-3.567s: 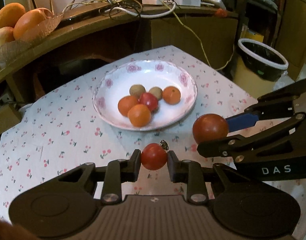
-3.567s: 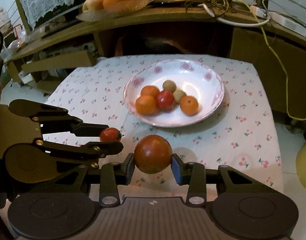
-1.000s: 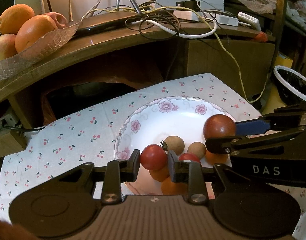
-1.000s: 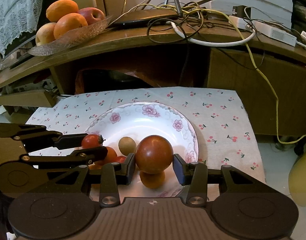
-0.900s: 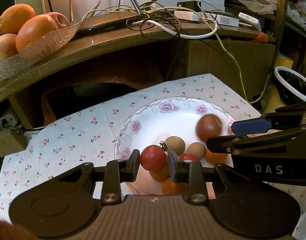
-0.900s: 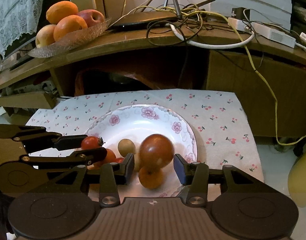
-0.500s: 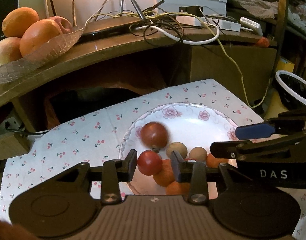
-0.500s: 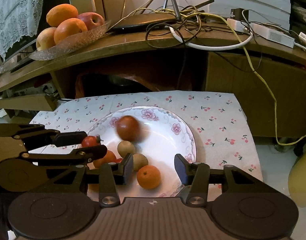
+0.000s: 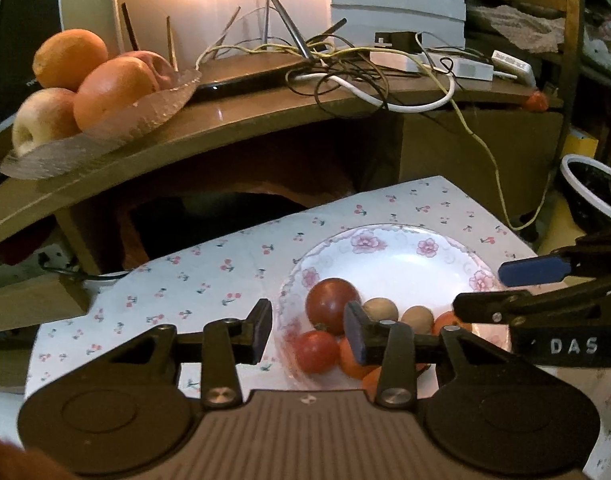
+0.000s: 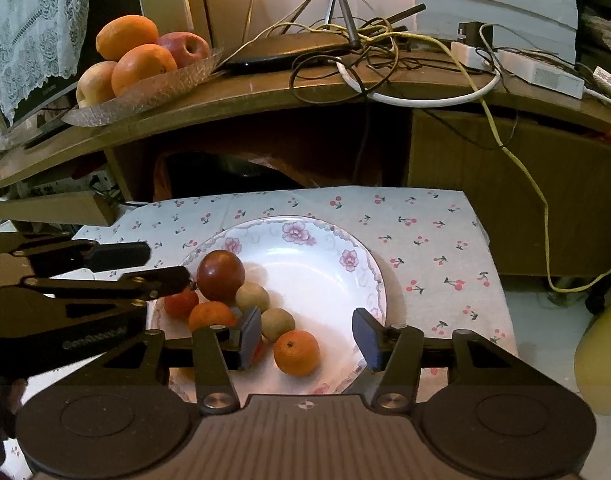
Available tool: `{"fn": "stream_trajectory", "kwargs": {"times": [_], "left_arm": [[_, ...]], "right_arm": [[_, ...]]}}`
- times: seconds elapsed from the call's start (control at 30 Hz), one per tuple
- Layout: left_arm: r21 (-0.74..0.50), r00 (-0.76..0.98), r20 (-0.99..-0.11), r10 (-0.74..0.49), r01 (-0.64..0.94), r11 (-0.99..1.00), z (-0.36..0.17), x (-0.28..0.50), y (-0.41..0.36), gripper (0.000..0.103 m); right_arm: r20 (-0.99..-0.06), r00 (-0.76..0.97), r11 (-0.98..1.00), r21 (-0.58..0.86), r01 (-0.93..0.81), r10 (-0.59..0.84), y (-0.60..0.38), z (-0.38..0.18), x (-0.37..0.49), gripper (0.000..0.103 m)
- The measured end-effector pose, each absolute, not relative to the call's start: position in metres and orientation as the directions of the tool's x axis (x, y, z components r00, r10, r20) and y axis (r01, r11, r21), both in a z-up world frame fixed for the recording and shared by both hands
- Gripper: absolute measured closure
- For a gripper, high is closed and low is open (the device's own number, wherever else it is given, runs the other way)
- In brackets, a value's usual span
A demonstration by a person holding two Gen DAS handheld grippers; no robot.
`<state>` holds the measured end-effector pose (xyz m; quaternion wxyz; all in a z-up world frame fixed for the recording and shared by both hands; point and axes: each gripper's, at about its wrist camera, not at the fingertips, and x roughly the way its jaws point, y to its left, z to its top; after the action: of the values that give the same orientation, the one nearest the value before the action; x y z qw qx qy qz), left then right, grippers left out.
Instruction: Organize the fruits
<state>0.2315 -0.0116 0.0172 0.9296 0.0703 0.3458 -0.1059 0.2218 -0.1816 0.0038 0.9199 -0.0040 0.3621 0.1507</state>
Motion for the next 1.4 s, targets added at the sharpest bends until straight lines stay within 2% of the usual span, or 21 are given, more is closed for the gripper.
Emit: {"fn": "stream_trajectory", "kwargs": {"times": [0.2, 0.33, 0.67, 0.9, 1.4], "left_arm": [[0.063, 0.734, -0.669, -0.118, 0.214, 0.975, 0.02, 0.215, -0.007, 0.051], [0.083, 0.727, -0.678, -0.11, 0.224, 0.971, 0.017, 0.196, -0.012, 0.043], [0.053, 0.719, -0.688, -0.1, 0.188, 0.981, 0.018, 0.157, -0.011, 0.039], [0.033, 0.737, -0.671, -0.084, 0.144, 0.989, 0.026, 0.132, -0.005, 0.031], [-0.009, 0.723, -0.687, -0.073, 0.092, 0.996, 0.024, 0.092, -0.007, 0.004]], "right_arm": [[-0.665, 0.696, 0.955, 0.099, -0.279, 0.272, -0.186, 0.008, 0.216, 0.05], [-0.667, 0.693, 0.954, 0.093, -0.286, 0.273, -0.187, 0.01, 0.21, 0.049], [-0.672, 0.685, 0.949, 0.085, -0.304, 0.28, -0.189, 0.013, 0.186, 0.049], [-0.67, 0.685, 0.95, 0.107, -0.293, 0.287, -0.188, 0.016, 0.154, 0.048], [-0.677, 0.682, 0.96, 0.155, -0.235, 0.276, -0.19, 0.014, 0.09, 0.044]]}}
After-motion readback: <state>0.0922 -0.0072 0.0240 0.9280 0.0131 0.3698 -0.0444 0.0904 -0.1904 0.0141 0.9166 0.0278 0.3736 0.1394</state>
